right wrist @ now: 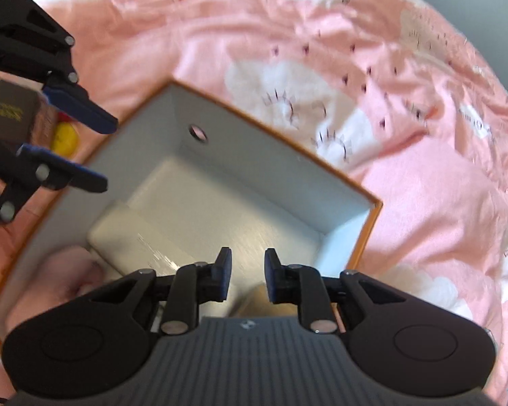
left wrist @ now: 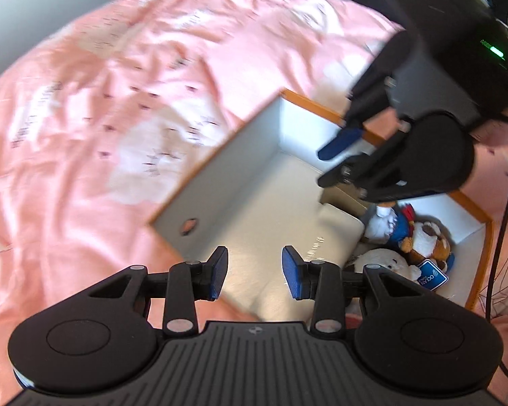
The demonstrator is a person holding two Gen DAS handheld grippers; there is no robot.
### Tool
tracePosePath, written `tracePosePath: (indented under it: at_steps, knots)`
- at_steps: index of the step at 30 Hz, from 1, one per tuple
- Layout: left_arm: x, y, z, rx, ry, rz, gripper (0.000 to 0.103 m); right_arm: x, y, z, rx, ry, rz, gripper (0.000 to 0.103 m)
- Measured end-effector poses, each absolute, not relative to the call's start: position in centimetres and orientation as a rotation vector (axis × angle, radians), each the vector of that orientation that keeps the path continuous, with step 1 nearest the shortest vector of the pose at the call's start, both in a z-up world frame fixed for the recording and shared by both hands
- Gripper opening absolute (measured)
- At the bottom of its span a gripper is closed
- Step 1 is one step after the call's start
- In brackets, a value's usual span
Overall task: Organize objects
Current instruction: 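Open both tools and withdraw them toward the black box and photo card box, then grasp the black box with left tool while right tool grasps the brown photo card box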
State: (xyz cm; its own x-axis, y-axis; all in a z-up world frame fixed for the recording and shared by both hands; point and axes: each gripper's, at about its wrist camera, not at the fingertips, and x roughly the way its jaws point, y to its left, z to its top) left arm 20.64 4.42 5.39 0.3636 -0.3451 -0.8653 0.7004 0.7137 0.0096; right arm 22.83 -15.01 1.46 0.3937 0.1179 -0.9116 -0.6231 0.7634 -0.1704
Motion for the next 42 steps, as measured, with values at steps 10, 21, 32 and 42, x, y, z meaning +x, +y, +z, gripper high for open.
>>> tracePosePath:
  at_steps: [10,21,32,42]
  knots:
    - [16.3,8.9,5.9,0.36,1.043,-0.386,0.047,18.7,-9.6,5.6,-0.324,0.837,0.744,0.045]
    - [16.8,11.4,3.6,-0.005,1.197,-0.032,0.065,17.4,-2.0,1.0,-0.107,0.873,0.86,0.049]
    - [16.7,17.1,0.8,-0.25,1.194,-0.016,0.076,18.6,1.6,-3.9,-0.075,0.973,0.788,0.046]
    - [17.3,17.4,-1.3,-0.28,1.211,-0.023,0.078,19.6,3.3,-5.9,-0.096,1.03,0.812,0.046]
